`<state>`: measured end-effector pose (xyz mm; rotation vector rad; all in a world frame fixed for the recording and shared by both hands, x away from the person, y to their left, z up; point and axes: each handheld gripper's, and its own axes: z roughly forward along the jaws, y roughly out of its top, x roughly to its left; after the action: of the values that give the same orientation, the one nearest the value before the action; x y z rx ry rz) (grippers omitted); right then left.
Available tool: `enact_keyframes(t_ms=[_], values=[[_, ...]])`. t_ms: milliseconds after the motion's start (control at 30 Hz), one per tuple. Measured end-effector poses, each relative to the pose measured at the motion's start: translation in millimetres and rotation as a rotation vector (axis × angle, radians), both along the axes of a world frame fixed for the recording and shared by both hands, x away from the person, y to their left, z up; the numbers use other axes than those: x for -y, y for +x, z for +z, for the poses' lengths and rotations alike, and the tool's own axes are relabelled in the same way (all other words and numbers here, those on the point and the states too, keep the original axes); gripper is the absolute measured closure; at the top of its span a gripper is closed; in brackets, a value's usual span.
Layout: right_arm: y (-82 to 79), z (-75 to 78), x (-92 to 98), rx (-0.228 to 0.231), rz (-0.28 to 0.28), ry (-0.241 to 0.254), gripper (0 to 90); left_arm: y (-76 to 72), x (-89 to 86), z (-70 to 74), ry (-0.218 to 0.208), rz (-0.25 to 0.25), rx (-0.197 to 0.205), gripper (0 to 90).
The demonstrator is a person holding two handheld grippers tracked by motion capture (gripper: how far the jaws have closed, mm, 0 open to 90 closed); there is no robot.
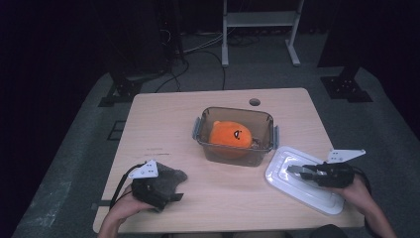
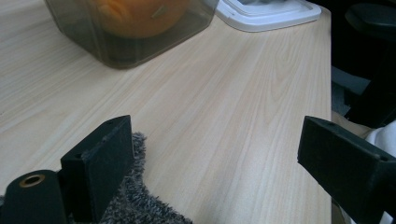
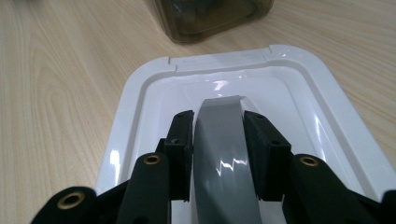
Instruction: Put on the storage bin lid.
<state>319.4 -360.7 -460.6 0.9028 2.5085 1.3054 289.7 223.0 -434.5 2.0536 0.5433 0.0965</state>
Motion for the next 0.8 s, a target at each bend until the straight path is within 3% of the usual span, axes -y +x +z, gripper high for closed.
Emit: enact_keyframes(t_ms=[467,800], values=[[-2.1,2.1,-0.9,0.001,0.022,-0.003,65.3,-0.1,-0.7,-0.2,0.001,0.001,-0.001,10.0],[-5.4,14.6,-3.1,0.021,0.039,0.005,65.3,-0.1,-1.0,0.4,-0.002,0.001,0.002,10.0]])
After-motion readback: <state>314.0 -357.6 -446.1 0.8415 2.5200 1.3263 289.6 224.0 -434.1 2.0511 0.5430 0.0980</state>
